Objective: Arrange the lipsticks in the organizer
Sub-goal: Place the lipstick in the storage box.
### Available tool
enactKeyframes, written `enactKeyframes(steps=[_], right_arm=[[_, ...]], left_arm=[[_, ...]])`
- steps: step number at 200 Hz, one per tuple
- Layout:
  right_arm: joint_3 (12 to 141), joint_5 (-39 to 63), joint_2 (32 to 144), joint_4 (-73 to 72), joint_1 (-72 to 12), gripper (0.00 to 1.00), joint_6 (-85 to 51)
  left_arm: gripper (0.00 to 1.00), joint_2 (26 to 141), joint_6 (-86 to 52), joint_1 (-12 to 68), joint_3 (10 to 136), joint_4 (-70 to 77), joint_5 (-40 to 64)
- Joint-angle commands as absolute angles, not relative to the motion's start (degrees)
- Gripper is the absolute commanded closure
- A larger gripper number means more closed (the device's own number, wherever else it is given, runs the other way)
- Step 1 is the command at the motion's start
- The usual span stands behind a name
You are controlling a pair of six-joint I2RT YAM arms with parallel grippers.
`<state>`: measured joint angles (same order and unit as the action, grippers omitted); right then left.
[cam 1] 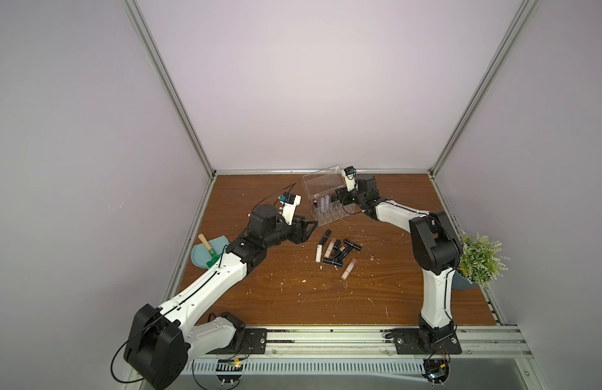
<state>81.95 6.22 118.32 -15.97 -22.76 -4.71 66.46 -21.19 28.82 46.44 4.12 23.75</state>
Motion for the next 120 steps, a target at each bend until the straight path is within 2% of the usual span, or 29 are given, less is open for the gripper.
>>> enactKeyframes(steps=[1,70,120], right_arm=[[82.2,5.8,114.0,-16.7,-22.9,0.51,-4.7],[74.6,5.5,105.4,-19.3,-20.4,0.51,-6.4],[72.8,9.5,106.3,-19.9,-15.4,0.56,-10.9]], left_arm=[[0.35,68.4,-21.8,28.3,45.9,4.8,21.9],[0.36,79.1,-22.2,28.3,48.3,5.0,16.1],[0.36,87.6,-21.6,28.3,53.3,5.2,13.7]])
